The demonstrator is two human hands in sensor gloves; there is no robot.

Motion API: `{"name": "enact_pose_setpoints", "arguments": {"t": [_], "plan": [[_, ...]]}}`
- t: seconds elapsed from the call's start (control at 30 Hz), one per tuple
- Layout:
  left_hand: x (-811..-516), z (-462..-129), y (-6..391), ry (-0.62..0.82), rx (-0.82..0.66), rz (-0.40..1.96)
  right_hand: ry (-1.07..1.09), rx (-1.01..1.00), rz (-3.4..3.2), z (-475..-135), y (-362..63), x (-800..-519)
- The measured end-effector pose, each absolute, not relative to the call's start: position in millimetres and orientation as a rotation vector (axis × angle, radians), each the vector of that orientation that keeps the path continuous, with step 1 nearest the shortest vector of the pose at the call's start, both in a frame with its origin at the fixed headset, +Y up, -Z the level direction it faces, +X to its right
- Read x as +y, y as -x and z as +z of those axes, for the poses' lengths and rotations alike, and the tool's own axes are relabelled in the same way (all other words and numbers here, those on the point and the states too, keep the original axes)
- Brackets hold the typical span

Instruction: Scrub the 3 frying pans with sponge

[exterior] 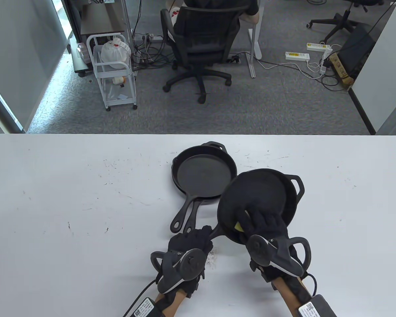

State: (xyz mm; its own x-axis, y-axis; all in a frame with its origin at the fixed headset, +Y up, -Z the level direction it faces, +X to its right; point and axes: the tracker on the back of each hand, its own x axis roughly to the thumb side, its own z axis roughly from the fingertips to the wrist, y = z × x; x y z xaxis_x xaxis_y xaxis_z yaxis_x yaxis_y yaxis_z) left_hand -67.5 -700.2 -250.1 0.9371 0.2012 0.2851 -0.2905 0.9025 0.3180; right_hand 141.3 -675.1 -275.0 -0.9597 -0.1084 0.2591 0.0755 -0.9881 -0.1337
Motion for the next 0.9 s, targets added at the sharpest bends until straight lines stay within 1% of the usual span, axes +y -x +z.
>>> {"name": "enact_pose_setpoints", "arguments": {"t": [0.07,0.13,0.2,0.33,0.4,0.47,0.6,0.7,0.73,0.77,0.8,0.9], "plan": [[-699,-249,69,-0.354,-0.262,0.28,0.417,0.283,-2.944,-275,-132,-666],[-701,-249,71,-0.305,-0.284,0.366,0.398,0.349,-2.893,-278,-124,-656],[-700,-246,70,-0.306,-0.296,0.391,0.315,0.378,-2.905,-284,-125,-648],[-696,-243,73,-0.345,-0.28,0.362,0.09,0.375,-2.998,-299,-144,-632],[-696,-243,76,-0.348,-0.275,0.372,-0.047,0.359,-3.028,-303,-158,-629],[-695,-243,78,-0.361,-0.245,0.392,-0.093,0.322,-3.044,-303,-168,-634],[-694,-246,84,-0.4,-0.22,0.355,-0.065,0.229,-2.944,-294,-171,-654],[-697,-249,88,-0.366,-0.194,0.447,0.123,0.186,-2.891,-283,-161,-669],[-698,-250,89,-0.356,-0.185,0.483,0.244,0.172,-2.845,-278,-151,-674],[-699,-250,89,-0.346,-0.175,0.497,0.276,0.219,-2.814,-274,-146,-676],[-700,-251,88,-0.337,-0.207,0.472,0.333,0.24,-2.745,-272,-137,-676],[-702,-250,83,-0.32,-0.227,0.454,0.435,0.255,-2.748,-271,-124,-673]]}}
